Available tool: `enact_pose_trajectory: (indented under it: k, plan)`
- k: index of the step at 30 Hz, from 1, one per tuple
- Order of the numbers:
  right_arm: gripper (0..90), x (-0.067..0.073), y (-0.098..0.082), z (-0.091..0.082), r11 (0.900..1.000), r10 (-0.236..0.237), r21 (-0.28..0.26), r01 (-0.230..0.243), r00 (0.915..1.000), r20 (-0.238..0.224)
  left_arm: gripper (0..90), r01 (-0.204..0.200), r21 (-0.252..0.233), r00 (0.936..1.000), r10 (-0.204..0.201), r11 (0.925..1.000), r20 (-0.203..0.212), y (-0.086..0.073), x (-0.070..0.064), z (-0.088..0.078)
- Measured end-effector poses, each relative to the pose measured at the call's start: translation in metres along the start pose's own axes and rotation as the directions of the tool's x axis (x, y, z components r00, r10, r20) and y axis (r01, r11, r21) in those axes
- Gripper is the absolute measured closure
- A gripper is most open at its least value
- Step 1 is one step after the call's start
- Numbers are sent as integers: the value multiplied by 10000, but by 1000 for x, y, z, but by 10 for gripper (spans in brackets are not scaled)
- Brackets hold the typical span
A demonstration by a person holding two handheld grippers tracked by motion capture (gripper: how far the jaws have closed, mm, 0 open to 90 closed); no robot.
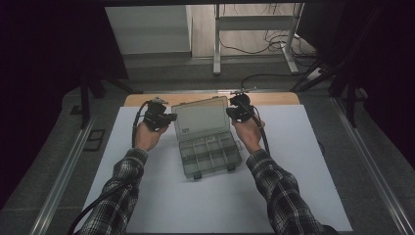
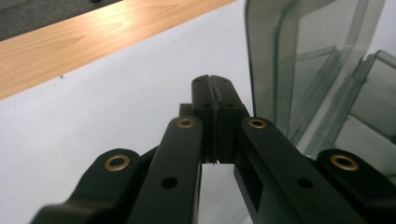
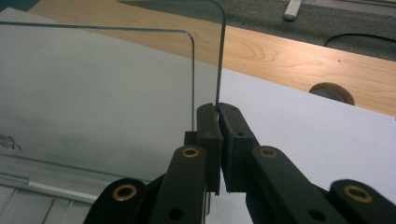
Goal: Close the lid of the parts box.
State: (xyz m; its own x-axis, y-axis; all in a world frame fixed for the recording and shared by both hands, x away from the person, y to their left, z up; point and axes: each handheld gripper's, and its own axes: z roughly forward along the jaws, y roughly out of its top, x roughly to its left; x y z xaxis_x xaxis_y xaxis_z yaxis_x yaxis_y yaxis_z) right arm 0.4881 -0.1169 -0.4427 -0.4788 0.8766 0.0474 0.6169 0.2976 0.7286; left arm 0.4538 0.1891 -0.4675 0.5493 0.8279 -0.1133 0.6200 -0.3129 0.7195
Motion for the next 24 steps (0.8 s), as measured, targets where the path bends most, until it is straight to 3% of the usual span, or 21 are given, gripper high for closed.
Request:
enact_pose_trajectory:
  k: [4,12,13,16,24]
  plan:
    - [831,-1,0,-5,9999,-145,45,145,9999,-72,892,-127,-35,9999,127,9999,-2,2,-3,-4]
    - [689,-3,-5,-20,9984,-544,121,547,9983,-219,887,-286,-102,9995,288,9995,164,4,-10,-13]
    - [629,-4,-7,-23,9977,-654,162,658,9975,-259,888,-288,-114,9994,290,9995,207,3,-11,-14]
    - [576,-5,-10,-26,9974,-689,166,696,9967,-419,887,-200,-144,9994,204,9997,297,2,-12,-15]
    - [327,-5,-17,-37,9946,-1038,-29,1040,9893,-1025,877,-147,-130,9986,153,9998,507,0,-17,-21]
